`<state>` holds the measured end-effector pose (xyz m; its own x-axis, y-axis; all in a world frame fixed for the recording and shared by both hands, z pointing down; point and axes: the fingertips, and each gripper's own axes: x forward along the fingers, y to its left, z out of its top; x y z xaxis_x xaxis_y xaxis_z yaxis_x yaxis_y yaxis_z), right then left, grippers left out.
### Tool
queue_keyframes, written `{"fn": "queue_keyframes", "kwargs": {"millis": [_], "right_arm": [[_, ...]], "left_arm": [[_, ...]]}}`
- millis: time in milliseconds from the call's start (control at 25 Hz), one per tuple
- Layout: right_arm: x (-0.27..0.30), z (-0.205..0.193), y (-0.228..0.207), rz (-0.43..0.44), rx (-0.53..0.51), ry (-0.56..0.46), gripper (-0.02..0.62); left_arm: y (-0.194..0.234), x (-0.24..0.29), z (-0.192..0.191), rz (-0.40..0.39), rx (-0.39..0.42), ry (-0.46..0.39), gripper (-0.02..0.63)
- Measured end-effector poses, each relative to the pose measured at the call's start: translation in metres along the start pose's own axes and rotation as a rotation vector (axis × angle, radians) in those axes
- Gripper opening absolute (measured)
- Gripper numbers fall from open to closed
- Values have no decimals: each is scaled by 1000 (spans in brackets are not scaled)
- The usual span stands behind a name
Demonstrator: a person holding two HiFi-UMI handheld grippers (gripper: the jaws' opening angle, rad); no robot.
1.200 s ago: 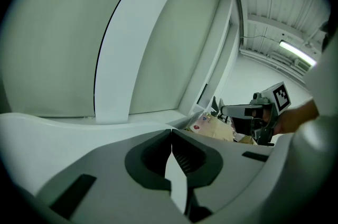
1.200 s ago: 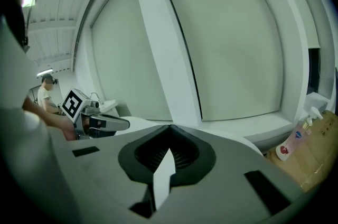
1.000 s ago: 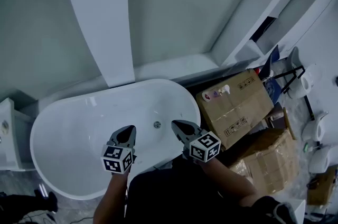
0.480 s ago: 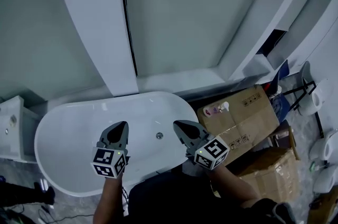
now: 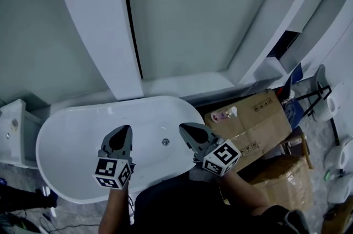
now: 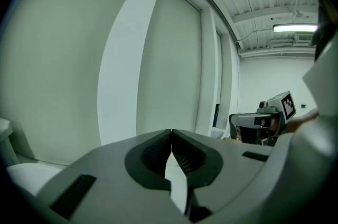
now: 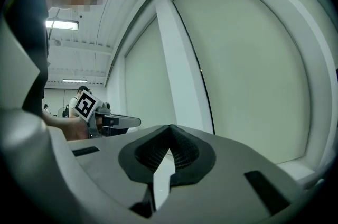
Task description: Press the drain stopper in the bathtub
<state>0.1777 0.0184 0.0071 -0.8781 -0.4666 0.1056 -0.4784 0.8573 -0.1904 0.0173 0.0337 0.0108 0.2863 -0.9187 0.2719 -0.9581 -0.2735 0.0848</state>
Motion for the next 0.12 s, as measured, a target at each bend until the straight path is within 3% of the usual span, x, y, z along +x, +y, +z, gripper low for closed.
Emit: {"fn": "queue_keyframes", "kwargs": {"millis": [120], "right_arm": [[-9, -2, -5, -13, 9, 1, 11]], "left_arm": [[-5, 1, -2, -1, -8, 2, 18]]}}
